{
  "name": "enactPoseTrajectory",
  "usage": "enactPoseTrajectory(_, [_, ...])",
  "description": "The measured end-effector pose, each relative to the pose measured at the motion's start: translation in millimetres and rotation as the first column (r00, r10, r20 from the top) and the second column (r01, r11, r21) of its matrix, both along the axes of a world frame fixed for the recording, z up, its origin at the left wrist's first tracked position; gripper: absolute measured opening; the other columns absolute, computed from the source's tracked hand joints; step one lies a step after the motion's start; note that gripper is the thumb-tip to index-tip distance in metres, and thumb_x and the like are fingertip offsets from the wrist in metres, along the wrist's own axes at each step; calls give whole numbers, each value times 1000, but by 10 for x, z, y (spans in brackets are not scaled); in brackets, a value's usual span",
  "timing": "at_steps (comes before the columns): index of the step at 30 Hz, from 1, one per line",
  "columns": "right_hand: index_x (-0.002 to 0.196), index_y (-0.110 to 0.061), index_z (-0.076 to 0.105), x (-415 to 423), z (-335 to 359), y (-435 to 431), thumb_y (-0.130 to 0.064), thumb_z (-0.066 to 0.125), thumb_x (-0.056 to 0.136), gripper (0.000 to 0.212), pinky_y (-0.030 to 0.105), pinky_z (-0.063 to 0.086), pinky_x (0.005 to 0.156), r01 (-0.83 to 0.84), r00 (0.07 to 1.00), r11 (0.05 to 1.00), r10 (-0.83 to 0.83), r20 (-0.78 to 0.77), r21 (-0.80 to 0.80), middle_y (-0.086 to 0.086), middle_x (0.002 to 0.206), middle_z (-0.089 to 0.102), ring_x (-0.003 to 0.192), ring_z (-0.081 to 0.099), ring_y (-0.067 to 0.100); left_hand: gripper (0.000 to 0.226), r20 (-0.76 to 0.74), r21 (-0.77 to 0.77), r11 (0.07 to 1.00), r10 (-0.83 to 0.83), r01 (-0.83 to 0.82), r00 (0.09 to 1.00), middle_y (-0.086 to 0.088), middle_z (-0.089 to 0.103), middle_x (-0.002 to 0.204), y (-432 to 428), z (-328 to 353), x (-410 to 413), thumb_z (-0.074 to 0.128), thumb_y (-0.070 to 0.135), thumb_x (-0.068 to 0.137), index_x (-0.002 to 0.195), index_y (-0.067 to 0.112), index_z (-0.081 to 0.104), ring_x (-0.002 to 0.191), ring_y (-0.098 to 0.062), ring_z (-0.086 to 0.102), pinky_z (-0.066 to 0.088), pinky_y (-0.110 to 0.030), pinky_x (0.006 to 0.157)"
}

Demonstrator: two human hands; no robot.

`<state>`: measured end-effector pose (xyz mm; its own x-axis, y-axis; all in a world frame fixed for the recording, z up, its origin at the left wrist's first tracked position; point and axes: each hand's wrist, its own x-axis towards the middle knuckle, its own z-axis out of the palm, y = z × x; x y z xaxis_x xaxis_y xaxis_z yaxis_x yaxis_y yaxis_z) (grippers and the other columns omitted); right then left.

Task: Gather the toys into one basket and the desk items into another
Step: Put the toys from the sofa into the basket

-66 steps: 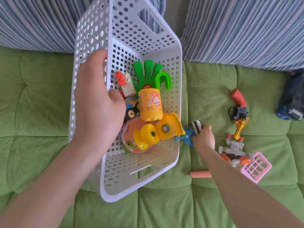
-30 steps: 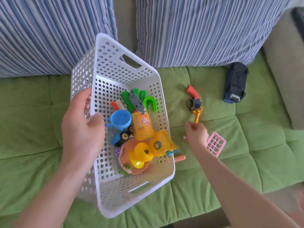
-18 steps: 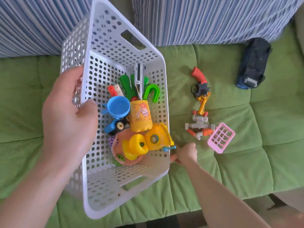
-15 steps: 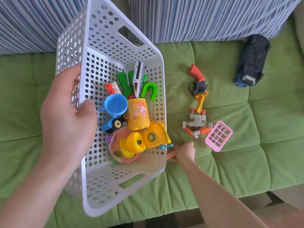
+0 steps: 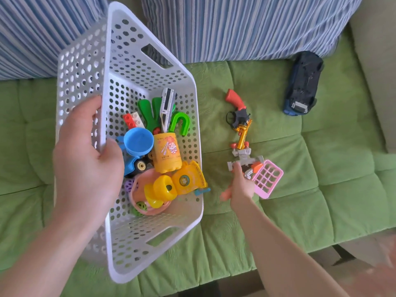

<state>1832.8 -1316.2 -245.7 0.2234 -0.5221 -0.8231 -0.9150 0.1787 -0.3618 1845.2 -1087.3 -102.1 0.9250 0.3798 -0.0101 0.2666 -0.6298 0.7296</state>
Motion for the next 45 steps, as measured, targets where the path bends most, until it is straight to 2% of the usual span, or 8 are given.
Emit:
enactPoseTrajectory(4, [116,-3,49,83,62,-55,-43,55,87,49,9,29,25,95,995,995,-96,24,19,6,43,47,16,41,10,60,-3,22,1000,-1,1,1000,8,48,129,-39,10,-17,46,-8,80,134,18,42,117,-7,45,33,-20,101])
enactPoseTrajectory(7, [108,-6,49,59,157,-64,-39,53,89,38,14,35,30,82,995,996,-80,61,-28,6,52,45,16,42,10,60,-17,15,1000,11,-11,1000,15,44,123,-74,49,-23,45,-9,80,134,18,43,109,5,41,28,2,91])
enactPoseTrajectory(12, [95,-8,46,0,458,-56,-27,48,90,20,21,33,38,84,981,990,-62,185,-112,1,56,43,20,40,4,58,-46,-53,998,43,-46,998,15,47,121,-184,175,-2,45,-7,82,133,21,44,80,21,46,31,7,69])
enactPoseTrajectory(22, [87,-6,52,142,972,109,-29,52,88,23,14,38,39,73,896,992,-21,444,-100,11,68,47,44,47,13,57,-82,-195,979,50,-65,995,-2,51,134,-529,205,2,46,-10,83,134,16,44,122,-17,48,38,-27,101])
enactPoseTrajectory(28, [84,-18,50,226,1110,545,-26,56,88,11,17,35,40,-331,743,944,265,615,-8,-3,64,48,43,40,5,58,-83,-267,957,95,-114,992,-3,51,133,-603,113,56,49,-9,83,134,17,43,122,-20,48,37,-38,106])
enactPoseTrajectory(34, [89,-14,53,249,925,961,-31,61,86,20,34,49,75,-664,583,744,577,573,-73,2,86,60,79,57,19,53,-33,-254,952,166,-169,986,-5,58,124,-608,91,134,48,-8,80,129,13,50,115,-23,54,42,-44,100])
enactPoseTrajectory(40, [100,-15,53,478,859,773,-33,58,88,22,22,52,78,-665,549,729,624,556,-162,-3,93,63,87,60,11,57,2,-265,956,130,-125,991,-2,55,128,-591,185,243,46,-10,82,133,17,44,118,-18,53,45,-41,100])
enactPoseTrajectory(45, [101,-13,59,867,785,267,-20,54,91,13,4,40,60,-346,653,883,469,594,-317,-10,81,58,72,52,-4,57,-22,-264,959,106,-108,994,1,51,133,-632,183,402,46,-8,85,135,18,42,123,-15,48,42,-38,103])
